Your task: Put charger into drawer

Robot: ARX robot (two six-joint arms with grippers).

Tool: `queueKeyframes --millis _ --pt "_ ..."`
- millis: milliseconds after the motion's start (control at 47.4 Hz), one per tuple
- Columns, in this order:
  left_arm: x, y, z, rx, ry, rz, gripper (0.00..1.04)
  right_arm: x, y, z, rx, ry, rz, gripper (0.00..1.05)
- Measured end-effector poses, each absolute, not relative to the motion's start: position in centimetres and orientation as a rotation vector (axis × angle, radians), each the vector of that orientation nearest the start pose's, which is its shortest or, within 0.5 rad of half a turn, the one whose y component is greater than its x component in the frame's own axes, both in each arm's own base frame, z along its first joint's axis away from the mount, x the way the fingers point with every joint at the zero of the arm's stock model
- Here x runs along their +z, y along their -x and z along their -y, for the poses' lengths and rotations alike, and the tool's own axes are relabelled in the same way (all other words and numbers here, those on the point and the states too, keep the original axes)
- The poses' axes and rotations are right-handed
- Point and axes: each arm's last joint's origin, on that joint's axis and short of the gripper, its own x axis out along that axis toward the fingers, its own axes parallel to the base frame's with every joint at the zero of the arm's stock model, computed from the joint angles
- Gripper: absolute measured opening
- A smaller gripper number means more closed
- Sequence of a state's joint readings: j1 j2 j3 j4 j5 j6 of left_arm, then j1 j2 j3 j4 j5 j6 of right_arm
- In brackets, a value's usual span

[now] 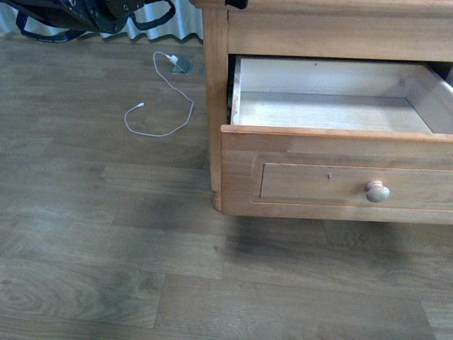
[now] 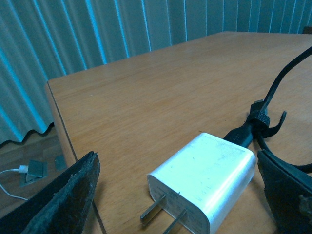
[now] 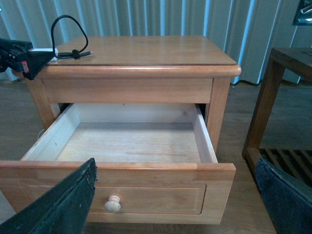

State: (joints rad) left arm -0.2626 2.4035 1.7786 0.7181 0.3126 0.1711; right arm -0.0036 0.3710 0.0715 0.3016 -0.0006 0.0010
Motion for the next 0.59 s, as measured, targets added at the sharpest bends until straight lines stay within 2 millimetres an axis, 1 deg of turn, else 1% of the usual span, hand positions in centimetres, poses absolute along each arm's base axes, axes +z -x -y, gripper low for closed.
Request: queueKeyframes --millis 148,232,570,591 --pt "19.3 -52.8 15.7 -0.660 -0.116 0.101 0.99 18.4 -12.2 0.0 -0.003 -0.001 0.002 0.96" --pt "19.5 -53.0 16.1 -0.687 -0.102 0.082 0.99 18.4 -12.2 0.0 -0.003 -0.001 0.002 0.96" --pt "19.6 -53.1 16.4 -0.721 -0.081 0.060 0.98 18.4 -12.2 0.0 -0.003 -0.001 0.002 0.96" --pt "19.6 -53.1 16.4 -0.721 -0.084 0.059 0.97 18.4 -12.2 0.0 -0.003 -0.001 0.002 0.96"
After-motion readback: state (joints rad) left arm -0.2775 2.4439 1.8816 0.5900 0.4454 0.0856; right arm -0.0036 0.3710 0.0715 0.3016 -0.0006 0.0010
